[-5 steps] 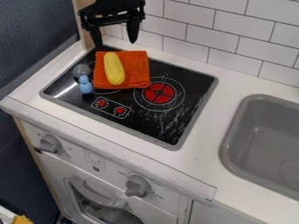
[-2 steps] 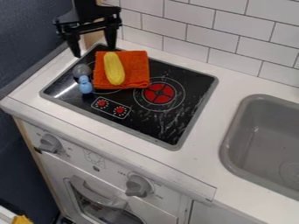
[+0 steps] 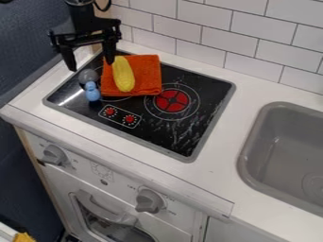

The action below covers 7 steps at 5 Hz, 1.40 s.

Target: Move the blue spoon to the upper right side of the stove

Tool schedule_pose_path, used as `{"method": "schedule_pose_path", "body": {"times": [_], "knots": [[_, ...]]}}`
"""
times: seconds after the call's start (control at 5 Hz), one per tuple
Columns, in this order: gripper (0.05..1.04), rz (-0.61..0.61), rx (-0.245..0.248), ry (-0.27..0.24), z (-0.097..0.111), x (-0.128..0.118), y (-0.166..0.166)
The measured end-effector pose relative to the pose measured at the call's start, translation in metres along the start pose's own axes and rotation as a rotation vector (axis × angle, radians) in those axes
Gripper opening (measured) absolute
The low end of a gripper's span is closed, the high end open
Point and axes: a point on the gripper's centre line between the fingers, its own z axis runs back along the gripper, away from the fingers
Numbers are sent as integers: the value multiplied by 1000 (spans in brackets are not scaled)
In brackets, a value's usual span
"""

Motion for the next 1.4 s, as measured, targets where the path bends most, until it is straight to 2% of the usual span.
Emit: {"method": "schedule_pose_path", "body": {"times": [0.4, 0.8, 1.0, 1.4], "knots": [[999, -35, 31, 45, -29, -4, 5], [999, -35, 70, 56, -45, 0, 13], [945, -30, 83, 63, -51, 1, 14], [361, 10, 74, 38, -55, 3, 20]]}}
